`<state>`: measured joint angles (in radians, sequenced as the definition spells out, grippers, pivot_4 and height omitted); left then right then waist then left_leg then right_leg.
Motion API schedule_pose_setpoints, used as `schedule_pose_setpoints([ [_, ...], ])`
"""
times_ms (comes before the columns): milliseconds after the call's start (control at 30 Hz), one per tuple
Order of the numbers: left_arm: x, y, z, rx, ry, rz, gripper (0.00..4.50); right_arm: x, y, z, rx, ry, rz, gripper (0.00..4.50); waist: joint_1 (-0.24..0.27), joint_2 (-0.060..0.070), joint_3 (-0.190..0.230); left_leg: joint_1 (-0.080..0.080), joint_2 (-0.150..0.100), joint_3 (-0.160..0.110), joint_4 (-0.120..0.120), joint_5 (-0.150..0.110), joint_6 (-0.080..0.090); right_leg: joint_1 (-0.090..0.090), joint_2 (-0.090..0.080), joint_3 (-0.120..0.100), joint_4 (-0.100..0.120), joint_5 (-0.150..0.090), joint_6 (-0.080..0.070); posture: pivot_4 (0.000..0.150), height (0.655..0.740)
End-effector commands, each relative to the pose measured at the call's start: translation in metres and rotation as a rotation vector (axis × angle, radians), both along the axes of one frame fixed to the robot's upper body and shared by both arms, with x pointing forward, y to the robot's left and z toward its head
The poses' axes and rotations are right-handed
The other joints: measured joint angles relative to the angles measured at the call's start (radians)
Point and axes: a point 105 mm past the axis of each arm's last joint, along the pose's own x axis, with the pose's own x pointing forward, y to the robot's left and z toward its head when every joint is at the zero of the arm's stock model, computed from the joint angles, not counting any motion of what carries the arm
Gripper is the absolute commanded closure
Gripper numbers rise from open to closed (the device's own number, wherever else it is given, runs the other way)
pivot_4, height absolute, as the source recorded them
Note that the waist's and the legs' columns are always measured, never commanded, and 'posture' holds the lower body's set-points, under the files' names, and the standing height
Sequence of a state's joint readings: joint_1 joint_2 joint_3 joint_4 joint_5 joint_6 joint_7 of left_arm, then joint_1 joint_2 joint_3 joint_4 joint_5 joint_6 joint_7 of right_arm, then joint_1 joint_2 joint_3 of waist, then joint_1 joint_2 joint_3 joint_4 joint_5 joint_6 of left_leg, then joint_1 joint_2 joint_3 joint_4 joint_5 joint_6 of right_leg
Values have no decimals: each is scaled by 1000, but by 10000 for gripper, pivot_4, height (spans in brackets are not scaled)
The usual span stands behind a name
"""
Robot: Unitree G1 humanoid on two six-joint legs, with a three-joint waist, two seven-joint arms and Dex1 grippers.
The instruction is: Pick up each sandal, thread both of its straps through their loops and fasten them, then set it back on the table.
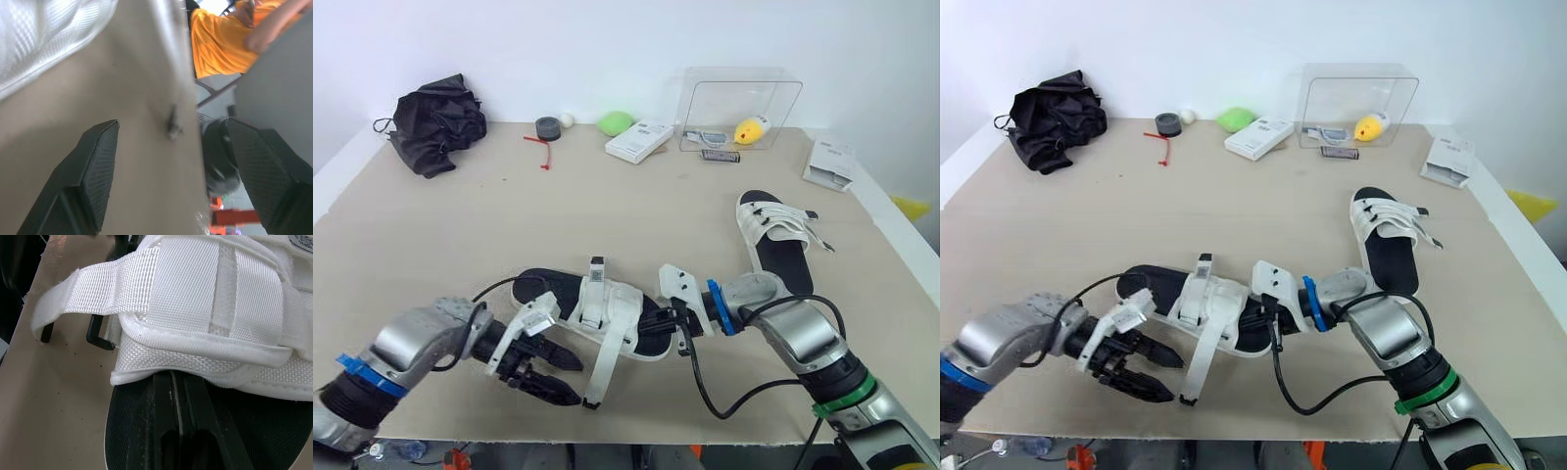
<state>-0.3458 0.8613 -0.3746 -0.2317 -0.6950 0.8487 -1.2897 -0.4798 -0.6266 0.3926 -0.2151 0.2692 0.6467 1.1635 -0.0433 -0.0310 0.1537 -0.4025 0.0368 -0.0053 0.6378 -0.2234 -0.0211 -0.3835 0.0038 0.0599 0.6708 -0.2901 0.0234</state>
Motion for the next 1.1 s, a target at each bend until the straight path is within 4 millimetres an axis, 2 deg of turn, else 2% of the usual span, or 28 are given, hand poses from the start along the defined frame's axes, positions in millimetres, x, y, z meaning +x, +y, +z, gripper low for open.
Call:
schedule_pose_setpoints([
  [33,2,-8,-7,32,-5,32,9051,-15,-6,-31,-81,125,-5,45000,1,1,-1,0,0,0,0,0,0,0,-1,0,0,0,0,1500,7400],
  [233,3,-32,7,-40,53,38,9051,-16,-6,-31,-83,126,-10,45000,2,2,-1,4,-4,-1,1,0,0,4,-4,0,1,-2,3,1500,7400],
  [367,0,-35,11,-44,89,33,9051,-15,-6,-30,-82,123,-13,45000,2,1,-1,4,-6,-1,1,0,0,4,-4,0,1,-2,3,1500,7400],
  [400,0,-34,11,-44,94,34,11123,-15,-6,-30,-82,122,-14,45000,2,1,-1,4,-6,-1,1,0,1,4,-4,0,1,-2,2,1500,7400],
  [500,-5,-33,14,-47,127,15,21203,-14,-6,-30,-82,121,-17,45000,2,1,-1,3,-6,-1,0,-1,1,4,-4,-1,1,-1,0,1500,7400],
  [600,-9,-31,21,-51,151,-15,36363,-14,-6,-30,-83,122,-16,45000,2,1,-1,3,-6,-1,0,-1,1,4,-5,-1,1,-1,0,1500,7400],
  [633,-11,-30,23,-47,153,-23,43100,-14,-6,-30,-82,122,-15,45000,2,1,-1,3,-6,-1,0,-1,1,4,-6,-1,1,-1,0,1500,7400],
  [667,-11,-29,24,-44,152,-28,44812,-14,-5,-30,-82,122,-14,45000,2,1,-1,3,-6,-1,0,-1,1,4,-6,-1,1,-1,0,1500,7400],
  [900,-3,-26,34,-53,122,-26,44812,-13,-4,-30,-81,120,-8,45000,2,1,-1,3,-6,-1,0,-1,1,4,-6,-1,1,-2,0,1500,7400],
  [1100,34,-39,78,-216,188,58,44812,-13,-4,-31,-84,117,-4,45000,2,0,-1,3,-7,-2,1,-1,1,5,-5,-2,2,-4,4,1500,7400],
])
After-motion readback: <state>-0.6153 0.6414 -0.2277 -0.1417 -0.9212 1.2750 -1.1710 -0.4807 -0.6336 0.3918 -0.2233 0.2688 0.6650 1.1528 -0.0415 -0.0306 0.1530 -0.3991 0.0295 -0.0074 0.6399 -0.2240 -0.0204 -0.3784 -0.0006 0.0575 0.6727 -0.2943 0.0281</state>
